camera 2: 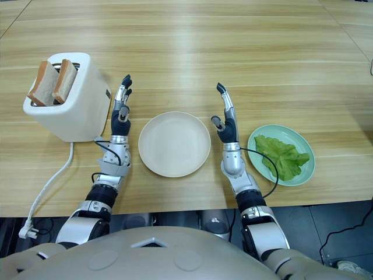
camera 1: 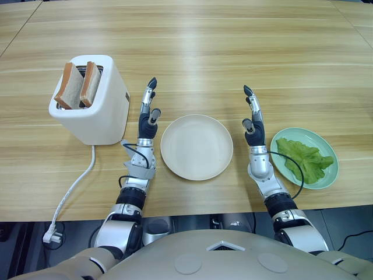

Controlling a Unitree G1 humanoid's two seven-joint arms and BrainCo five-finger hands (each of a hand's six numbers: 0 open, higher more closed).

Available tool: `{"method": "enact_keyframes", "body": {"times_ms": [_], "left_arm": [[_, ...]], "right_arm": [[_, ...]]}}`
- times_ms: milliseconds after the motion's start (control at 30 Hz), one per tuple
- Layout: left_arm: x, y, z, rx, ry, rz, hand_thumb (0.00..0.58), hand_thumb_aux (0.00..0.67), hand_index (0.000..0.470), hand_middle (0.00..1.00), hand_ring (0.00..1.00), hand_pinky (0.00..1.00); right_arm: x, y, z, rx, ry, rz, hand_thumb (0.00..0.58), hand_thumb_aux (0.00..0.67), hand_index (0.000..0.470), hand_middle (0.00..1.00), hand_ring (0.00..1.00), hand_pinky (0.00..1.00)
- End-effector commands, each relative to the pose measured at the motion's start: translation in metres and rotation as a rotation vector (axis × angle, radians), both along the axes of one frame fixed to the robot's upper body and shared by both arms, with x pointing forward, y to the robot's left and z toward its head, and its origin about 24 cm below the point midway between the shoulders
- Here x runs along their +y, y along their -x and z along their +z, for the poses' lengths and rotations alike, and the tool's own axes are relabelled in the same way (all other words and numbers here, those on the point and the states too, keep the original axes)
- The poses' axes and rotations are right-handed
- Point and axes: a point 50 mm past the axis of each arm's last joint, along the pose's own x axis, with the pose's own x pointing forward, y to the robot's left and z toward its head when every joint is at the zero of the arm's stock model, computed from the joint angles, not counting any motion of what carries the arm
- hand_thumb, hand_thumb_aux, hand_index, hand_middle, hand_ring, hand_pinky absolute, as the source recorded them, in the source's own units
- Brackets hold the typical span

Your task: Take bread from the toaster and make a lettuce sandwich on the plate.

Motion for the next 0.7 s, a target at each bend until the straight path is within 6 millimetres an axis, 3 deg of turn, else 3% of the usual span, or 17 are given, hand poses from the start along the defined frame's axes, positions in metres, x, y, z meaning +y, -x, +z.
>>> {"method": "enact_keyframes", "body": {"times_ms": [33,267,333,467,533,633,700], "left_arm": [[-0.003,0.000,-0.003,0.016,-0.011,-0.016,0.000,0.000,0.000,0.00,0.00,0.00],[-0.003,0.001,-0.003,0.015,-0.014,-0.013,0.000,0.000,0.000,0.00,0.00,0.00],[0.004,0.003,0.007,-0.063,-0.069,0.029,0.000,0.000,0.000,0.00,0.00,0.00],[0.050,0.020,0.062,-0.335,-0.235,0.285,0.000,0.000,0.000,0.00,0.00,0.00],[0.087,0.034,0.082,-0.351,-0.400,0.474,0.000,0.000,0.000,0.00,0.00,0.00],[0.135,0.052,0.095,-0.279,-0.662,0.673,0.000,0.000,0.000,0.00,0.00,0.00],[0.160,0.057,0.092,-0.185,-0.793,0.741,0.000,0.000,0.000,0.00,0.00,0.00]], "right_arm": [[0.000,0.001,-0.001,0.006,0.007,0.011,0.000,0.000,0.000,0.00,0.00,0.00],[0.002,0.002,-0.001,0.006,0.010,0.029,0.000,0.000,0.000,0.00,0.00,0.00],[0.002,0.002,0.000,0.002,-0.003,0.021,0.000,0.000,0.000,0.00,0.00,0.00],[0.003,0.003,0.002,-0.014,0.007,0.027,0.000,0.000,0.000,0.00,0.00,0.00],[0.003,0.004,0.003,-0.020,0.011,0.031,0.000,0.000,0.000,0.00,0.00,0.00],[0.003,0.005,0.006,-0.036,0.019,0.036,0.000,0.000,0.000,0.00,0.00,0.00],[0.003,0.005,0.007,-0.043,0.024,0.040,0.000,0.000,0.000,0.00,0.00,0.00]]}}
